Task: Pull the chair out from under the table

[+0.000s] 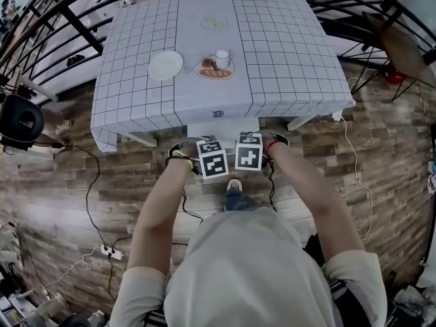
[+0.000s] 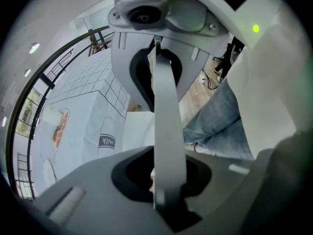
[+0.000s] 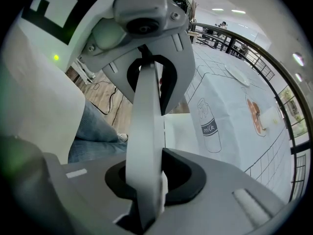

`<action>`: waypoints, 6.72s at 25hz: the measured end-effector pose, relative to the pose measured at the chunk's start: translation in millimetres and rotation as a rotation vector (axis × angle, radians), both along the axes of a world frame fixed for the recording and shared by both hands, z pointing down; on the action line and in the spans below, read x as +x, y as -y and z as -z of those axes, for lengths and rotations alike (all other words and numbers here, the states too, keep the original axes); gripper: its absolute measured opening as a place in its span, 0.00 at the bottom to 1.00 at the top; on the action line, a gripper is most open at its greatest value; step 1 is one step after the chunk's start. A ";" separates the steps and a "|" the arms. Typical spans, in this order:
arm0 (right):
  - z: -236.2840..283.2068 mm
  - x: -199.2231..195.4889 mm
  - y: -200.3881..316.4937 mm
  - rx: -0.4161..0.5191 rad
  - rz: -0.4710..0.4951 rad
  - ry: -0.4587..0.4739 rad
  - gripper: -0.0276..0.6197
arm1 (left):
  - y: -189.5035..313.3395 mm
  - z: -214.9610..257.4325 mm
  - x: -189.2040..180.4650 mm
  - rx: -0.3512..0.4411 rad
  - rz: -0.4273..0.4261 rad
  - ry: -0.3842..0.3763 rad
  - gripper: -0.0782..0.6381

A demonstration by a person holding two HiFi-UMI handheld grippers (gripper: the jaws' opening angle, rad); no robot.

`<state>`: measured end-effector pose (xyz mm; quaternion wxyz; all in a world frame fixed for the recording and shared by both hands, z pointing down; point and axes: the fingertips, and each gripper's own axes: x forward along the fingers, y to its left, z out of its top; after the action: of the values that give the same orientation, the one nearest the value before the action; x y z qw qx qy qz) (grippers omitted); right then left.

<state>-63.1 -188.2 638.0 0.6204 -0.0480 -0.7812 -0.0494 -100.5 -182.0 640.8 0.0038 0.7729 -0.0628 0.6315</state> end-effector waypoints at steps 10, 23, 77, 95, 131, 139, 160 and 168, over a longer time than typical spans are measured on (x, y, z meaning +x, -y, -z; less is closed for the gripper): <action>2.4 3.0 -16.8 -0.012 -0.011 -0.003 0.16 | -16.6 2.3 2.3 -0.006 -0.003 -0.001 0.21; -0.2 5.0 -48.7 -0.021 -0.020 -0.004 0.16 | -47.7 -0.2 4.7 -0.014 -0.012 -0.002 0.21; 0.0 16.5 -161.4 -0.036 -0.015 -0.019 0.16 | -160.5 0.0 15.4 -0.025 -0.005 -0.008 0.22; -0.4 18.5 -199.1 -0.039 -0.022 -0.013 0.16 | -197.9 -0.3 18.0 -0.029 -0.010 -0.011 0.21; -0.6 26.6 -278.3 -0.060 -0.033 -0.003 0.16 | -277.0 -1.2 26.8 -0.029 -0.010 -0.015 0.22; 0.4 29.0 -296.1 -0.064 -0.023 -0.005 0.16 | -294.4 0.0 29.0 -0.028 -0.009 -0.018 0.22; 0.5 32.2 -325.4 -0.084 -0.020 -0.002 0.16 | -323.7 -0.4 32.2 -0.033 0.004 -0.026 0.22; 2.8 33.0 -332.6 -0.096 -0.026 0.004 0.17 | -331.1 1.6 33.1 -0.042 0.005 -0.028 0.22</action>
<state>-30.2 144.4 635.2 0.6165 -0.0676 -0.7844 -0.0038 -67.4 149.1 639.2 0.0223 0.7811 -0.0514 0.6219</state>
